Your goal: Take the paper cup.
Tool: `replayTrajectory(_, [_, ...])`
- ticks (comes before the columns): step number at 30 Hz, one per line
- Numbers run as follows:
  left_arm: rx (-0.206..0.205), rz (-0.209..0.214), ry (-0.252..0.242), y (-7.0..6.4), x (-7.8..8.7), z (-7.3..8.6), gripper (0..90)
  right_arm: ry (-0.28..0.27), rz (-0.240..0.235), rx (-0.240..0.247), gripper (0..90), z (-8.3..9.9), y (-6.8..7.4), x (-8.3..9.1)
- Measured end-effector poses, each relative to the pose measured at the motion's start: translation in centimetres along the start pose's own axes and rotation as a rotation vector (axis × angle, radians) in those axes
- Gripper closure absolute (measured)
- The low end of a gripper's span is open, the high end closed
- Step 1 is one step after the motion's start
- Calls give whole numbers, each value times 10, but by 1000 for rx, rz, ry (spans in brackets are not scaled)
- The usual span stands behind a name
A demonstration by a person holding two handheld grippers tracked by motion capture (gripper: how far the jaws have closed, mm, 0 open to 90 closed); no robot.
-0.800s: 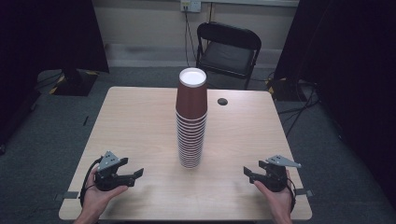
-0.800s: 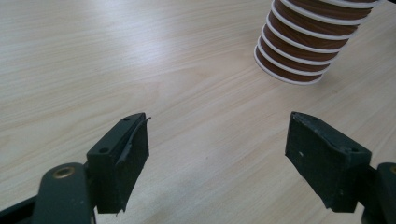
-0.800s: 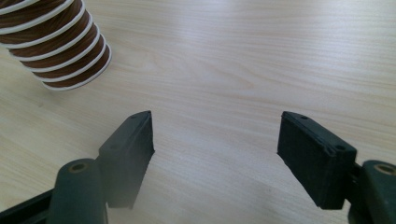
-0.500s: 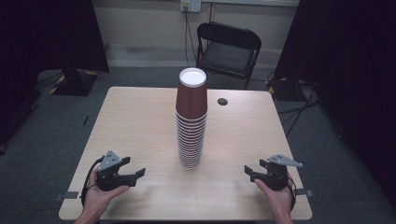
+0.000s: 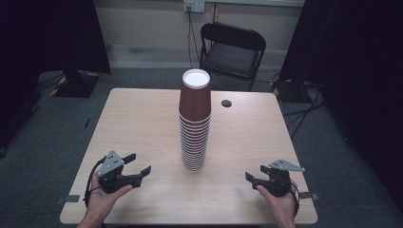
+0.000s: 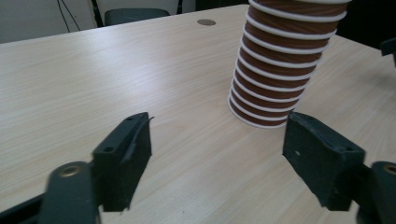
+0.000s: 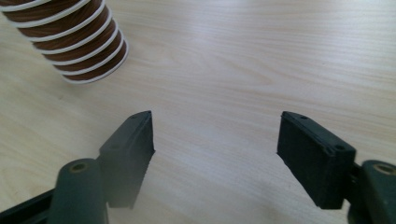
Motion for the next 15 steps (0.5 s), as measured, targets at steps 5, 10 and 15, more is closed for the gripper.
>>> replayTrajectory(5, [52,61,17,-4,-3,-6,265,-7,-4,4,281,0,1,1])
replayTrajectory(10, [64,106,-8,-7,-3,-18,273,4,-4,13,280,0,1,-2])
replayTrajectory(15, [32,120,-47,-9,-1,-30,252,10,-14,9,283,0,3,-2])
Point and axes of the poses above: each handheld gripper's, and its own axes: x roughly backward along the jaws, z roughly out of its underside, y roughly to its left, the point moved 1 cm from there along -x, roughly forward along the jaws, and after that the axes turned 6 degrees about z, right-handed, at the moved point
